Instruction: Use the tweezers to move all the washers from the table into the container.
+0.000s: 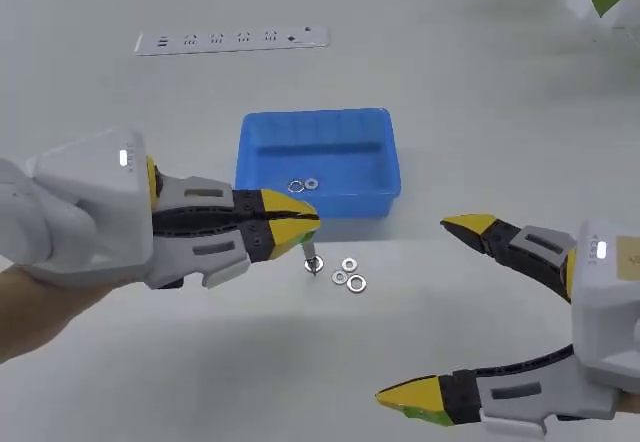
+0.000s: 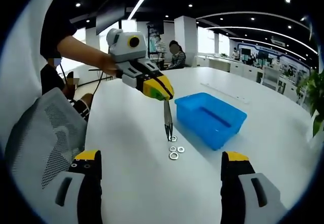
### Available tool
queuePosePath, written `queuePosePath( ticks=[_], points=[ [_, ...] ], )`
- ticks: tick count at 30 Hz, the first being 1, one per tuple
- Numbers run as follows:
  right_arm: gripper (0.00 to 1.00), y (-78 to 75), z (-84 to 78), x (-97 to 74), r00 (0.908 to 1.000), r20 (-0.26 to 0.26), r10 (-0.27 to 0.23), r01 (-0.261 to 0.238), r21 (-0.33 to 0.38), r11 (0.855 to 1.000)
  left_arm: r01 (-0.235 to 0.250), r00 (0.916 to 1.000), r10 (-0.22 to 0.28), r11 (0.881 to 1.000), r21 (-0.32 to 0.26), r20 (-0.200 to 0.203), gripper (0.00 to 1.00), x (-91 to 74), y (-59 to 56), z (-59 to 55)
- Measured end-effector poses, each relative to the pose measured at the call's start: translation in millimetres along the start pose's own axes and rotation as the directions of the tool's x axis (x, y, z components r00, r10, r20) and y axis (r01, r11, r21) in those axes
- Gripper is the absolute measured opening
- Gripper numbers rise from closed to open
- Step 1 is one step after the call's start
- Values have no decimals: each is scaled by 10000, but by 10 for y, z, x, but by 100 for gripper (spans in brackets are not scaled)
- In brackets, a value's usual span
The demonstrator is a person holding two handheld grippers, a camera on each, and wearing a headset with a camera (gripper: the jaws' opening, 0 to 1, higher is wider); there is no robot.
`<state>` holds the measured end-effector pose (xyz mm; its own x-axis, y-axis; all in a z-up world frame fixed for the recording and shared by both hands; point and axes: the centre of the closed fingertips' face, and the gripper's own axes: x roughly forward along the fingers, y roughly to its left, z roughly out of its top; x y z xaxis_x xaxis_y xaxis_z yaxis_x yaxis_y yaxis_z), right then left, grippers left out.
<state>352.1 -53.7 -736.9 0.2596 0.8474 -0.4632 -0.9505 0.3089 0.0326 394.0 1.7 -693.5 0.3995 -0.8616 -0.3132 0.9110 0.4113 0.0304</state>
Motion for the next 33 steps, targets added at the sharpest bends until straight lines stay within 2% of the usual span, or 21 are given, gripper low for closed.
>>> queuePosePath(
  ticks=[1, 3, 5, 6, 7, 10, 11, 12, 14, 15, 19, 22, 23, 27, 29, 33],
  points=[
    [99, 0, 8, 19, 10000, -33, 60, -60, -112, 9999, 65, 10000, -64, 9997, -237, 39, 4, 3, -1, 0],
    [98, -11, 52, 58, 10000, 14, 99, -98, -374, 9993, 47, 10000, -47, 9997, -232, -6, 4, 11, 33, 3],
    [93, 8, 101, 137, 9986, -53, 523, -524, -255, 9983, 149, 9999, -151, 9995, -274, -65, 4, 20, 32, 6],
    [89, -4, 118, 171, 9983, -25, 580, -581, -266, 9980, 195, 9998, -197, 9994, -284, -89, 4, 26, 30, 7],
    [87, -11, 138, 207, 9980, 44, 632, -630, -345, 9974, 331, 9994, -336, 9987, -384, -105, 4, 36, 20, 8],
    [81, -9, 175, 348, 9930, -14, 1183, -1180, -840, 9895, 462, 9988, -470, 9973, -568, -132, 4, 49, 32, 7],
    [79, -10, 181, 367, 9921, -15, 1254, -1251, -822, 9887, 424, 9990, -435, 9958, -807, -119, 4, 46, 55, 3],
    [77, 4, 206, 415, 9877, -5, 1565, -1563, -512, 9864, 463, 9988, -475, 9938, -1014, -97, 4, 40, 64, -1],
    [76, -26, 355, 508, 9824, 630, 1760, -1765, 25, 9843, 569, 9982, -583, 9931, -1026, -108, 4, 32, 72, -2],
    [74, -43, 384, 543, 9808, 689, 1824, -1837, 121, 9829, 627, 9979, -643, 9916, -1129, -111, 4, 33, 63, -4],
    [62, -128, 362, 729, 9802, 273, 1963, -1952, -397, 9800, 560, 9983, -578, 9915, -1177, -120, 4, 41, 87, -4],
    [53, -108, 266, 830, 9735, -124, 2285, -2288, -398, 9726, 648, 9977, -667, 9914, -1133, -129, 4, 49, 64, -2],
    [51, -62, 225, 840, 9658, -344, 2571, -2588, -641, 9638, 702, 9973, -722, 9917, -1078, -140, 4, 51, 49, -2],
    [36, -19, 83, 884, 9494, -1075, 2950, -3079, -1347, 9418, 769, 9968, -788, 9922, -982, -152, 4, 54, 34, -6],
    [31, -27, 63, 903, 9483, -1166, 2952, -3100, -1401, 9404, 809, 9964, -827, 9926, -901, -160, 4, 57, 24, -7],
    [27, -48, 91, 933, 9468, -1145, 3006, -3152, -1435, 9381, 864, 9959, -882, 9930, -806, -182, 4, 65, 6, -7]
  ],
)
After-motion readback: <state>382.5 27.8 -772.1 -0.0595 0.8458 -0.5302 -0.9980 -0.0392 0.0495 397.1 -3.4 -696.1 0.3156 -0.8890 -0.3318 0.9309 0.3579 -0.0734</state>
